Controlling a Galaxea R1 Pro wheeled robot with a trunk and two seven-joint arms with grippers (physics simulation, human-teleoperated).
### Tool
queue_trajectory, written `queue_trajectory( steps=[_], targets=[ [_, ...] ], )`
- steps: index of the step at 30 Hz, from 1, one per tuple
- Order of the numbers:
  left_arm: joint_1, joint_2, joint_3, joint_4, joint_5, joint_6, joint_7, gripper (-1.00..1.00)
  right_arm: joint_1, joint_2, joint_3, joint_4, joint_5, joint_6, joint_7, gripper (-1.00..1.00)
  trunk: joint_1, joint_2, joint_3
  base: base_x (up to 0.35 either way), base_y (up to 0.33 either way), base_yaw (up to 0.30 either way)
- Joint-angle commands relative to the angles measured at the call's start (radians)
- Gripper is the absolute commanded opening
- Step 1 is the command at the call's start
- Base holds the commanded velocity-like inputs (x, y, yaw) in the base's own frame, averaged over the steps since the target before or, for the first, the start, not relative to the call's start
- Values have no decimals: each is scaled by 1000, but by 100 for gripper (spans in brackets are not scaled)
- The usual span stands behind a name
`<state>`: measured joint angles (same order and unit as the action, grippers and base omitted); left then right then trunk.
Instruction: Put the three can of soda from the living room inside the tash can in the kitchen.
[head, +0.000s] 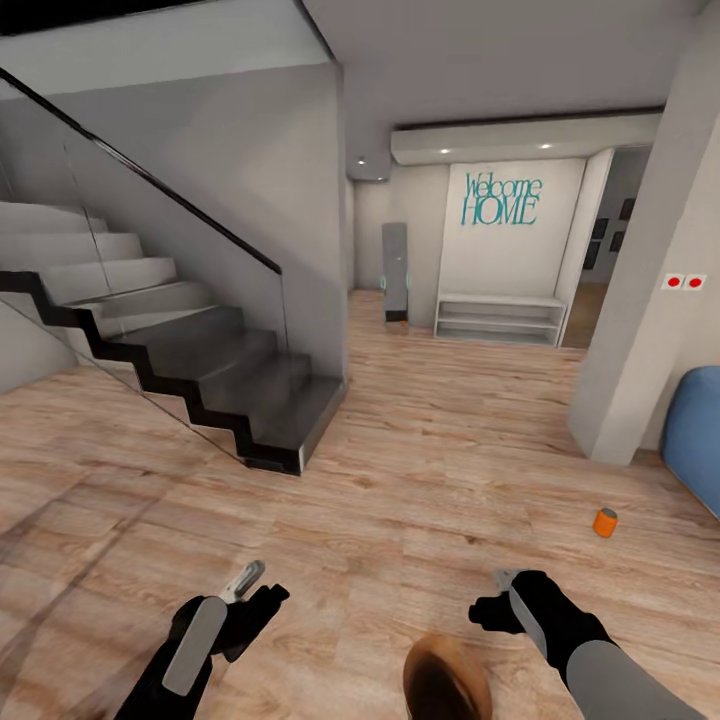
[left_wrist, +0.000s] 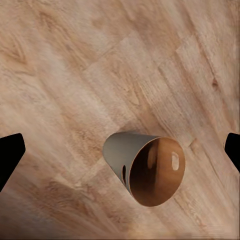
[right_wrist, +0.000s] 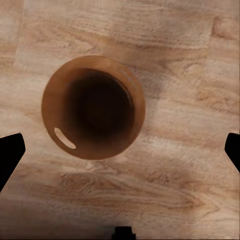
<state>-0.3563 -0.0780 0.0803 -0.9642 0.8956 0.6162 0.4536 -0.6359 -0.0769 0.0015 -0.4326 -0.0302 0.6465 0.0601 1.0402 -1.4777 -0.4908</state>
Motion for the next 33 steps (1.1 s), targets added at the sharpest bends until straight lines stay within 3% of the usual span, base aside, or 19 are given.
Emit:
queue_trajectory(
  steps=[1, 6, 12, 27, 33],
  targets=[
    [0, -3, 0, -4, 2, 0, 8, 100, 0, -1, 0, 0, -1, 13, 0, 100, 4, -7, -3, 1, 0, 0],
    [0, -4, -16, -10, 9, -38, 37, 100, -1, -2, 0, -6, -3, 31, -2, 100, 23, -42, -19, 0, 0, 0],
    [-6, 42, -113, -3, -10, -61, 38, 100, -2, -1, -1, -11, -2, 42, -6, 100, 46, -84, -38, 0, 0, 0],
    [-7, 47, -130, 2, -18, -96, 47, 100, -3, -3, -2, -12, -1, 44, -7, 100, 104, -189, -85, 0, 0, 0],
    [-7, 45, -132, 1, -14, -92, 45, 100, -19, -31, -14, -3, -3, 81, -5, 100, 127, -231, -103, 0, 0, 0]
  ],
)
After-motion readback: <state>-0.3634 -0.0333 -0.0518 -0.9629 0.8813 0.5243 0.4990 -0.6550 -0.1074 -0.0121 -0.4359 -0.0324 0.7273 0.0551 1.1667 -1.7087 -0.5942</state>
